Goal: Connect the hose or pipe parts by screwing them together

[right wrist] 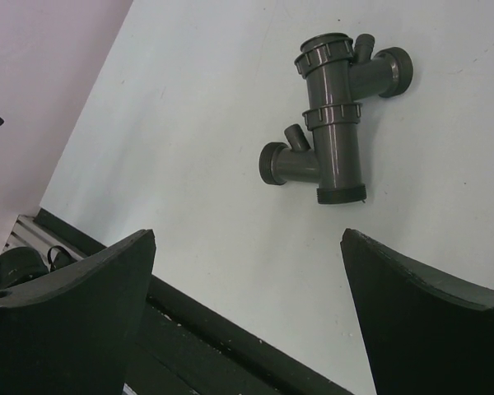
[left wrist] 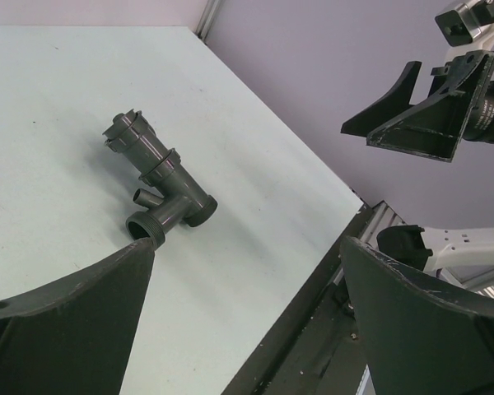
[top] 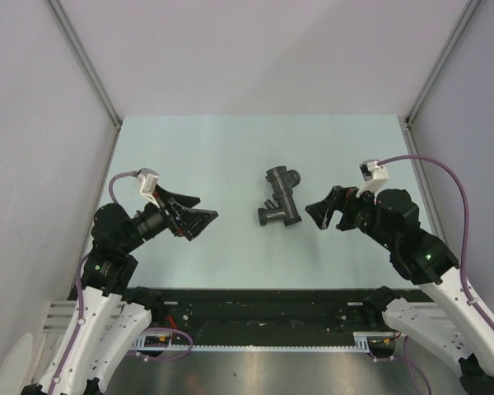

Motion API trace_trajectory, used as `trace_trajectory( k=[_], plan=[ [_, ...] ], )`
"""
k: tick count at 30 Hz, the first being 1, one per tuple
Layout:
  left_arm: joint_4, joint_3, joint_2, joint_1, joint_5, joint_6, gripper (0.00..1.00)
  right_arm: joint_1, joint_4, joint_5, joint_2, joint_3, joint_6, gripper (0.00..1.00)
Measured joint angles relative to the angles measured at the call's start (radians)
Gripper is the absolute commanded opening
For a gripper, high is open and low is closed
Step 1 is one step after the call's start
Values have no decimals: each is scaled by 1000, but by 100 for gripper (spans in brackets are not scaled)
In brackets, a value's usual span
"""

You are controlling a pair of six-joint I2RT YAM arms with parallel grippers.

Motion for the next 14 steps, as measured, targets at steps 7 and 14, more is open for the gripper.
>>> trace_trajectory(
  k=[7,14],
  plan=[
    [6,-6,0,0,1,0,100,-3,13,13,-35,0,-12,100],
    [8,-7,-1,0,2,0,100,-10,15,47,-55,3,-43,100]
  ],
)
